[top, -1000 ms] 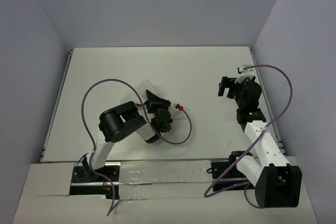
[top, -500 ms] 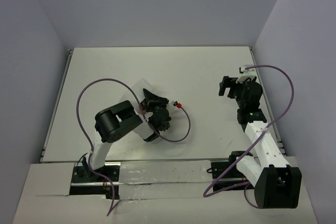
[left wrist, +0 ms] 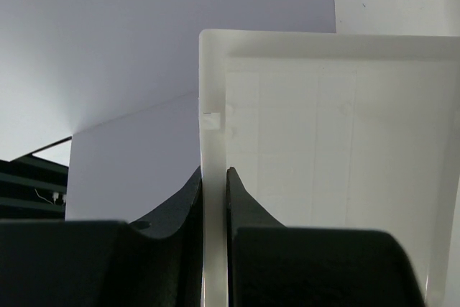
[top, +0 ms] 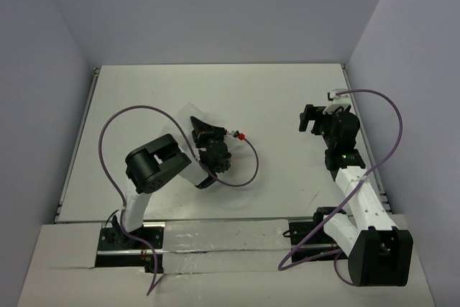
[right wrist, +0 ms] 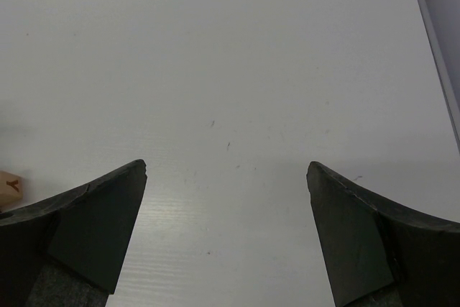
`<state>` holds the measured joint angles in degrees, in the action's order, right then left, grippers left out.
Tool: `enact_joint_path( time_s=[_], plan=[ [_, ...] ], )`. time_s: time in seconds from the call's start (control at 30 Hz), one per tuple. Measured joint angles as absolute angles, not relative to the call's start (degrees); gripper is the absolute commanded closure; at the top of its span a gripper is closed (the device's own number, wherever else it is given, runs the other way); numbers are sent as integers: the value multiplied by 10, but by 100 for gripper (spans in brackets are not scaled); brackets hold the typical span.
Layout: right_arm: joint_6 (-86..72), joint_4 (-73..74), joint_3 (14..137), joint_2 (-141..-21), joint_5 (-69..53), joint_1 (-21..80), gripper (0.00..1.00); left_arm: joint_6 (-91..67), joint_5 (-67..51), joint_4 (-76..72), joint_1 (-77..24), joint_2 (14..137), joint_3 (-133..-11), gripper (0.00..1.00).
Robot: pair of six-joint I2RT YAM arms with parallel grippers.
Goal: Build the wood block tower
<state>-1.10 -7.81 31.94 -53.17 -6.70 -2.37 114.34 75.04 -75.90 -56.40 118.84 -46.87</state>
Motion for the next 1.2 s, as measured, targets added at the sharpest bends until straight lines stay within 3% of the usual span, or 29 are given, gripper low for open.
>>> enact_joint_path(
  time_s=[0.23,0.37,0.43,0.47,0.53,0.6,0.8,0.97,1.2],
  plan=[
    [-13,-78,319,-531,-68,-25,0,1136,754,-758,-550,1155,-478,100],
    [-14,-78,319,-531,-69,-25,0,1040,768,-744,-530,1109,-481,100],
    [-15,-78,319,-531,-71,-26,0,900,776,-622,-517,1066,-505,100],
    [-15,-77,319,-531,-72,-26,0,791,773,-491,-509,1050,-549,100],
    [-15,-76,319,-532,-73,-26,0,565,715,-169,-490,1052,-711,100],
    [-15,-76,319,-532,-75,-26,0,372,626,50,-470,1071,-864,100],
    [-16,-76,319,-535,-82,-27,0,101,437,355,-413,1036,-961,100],
    [-17,-75,319,-538,-86,-27,0,-1,299,441,-372,1037,-962,100],
    [-16,-71,319,-544,-92,-27,0,-63,187,365,-321,996,-909,100]
  ],
)
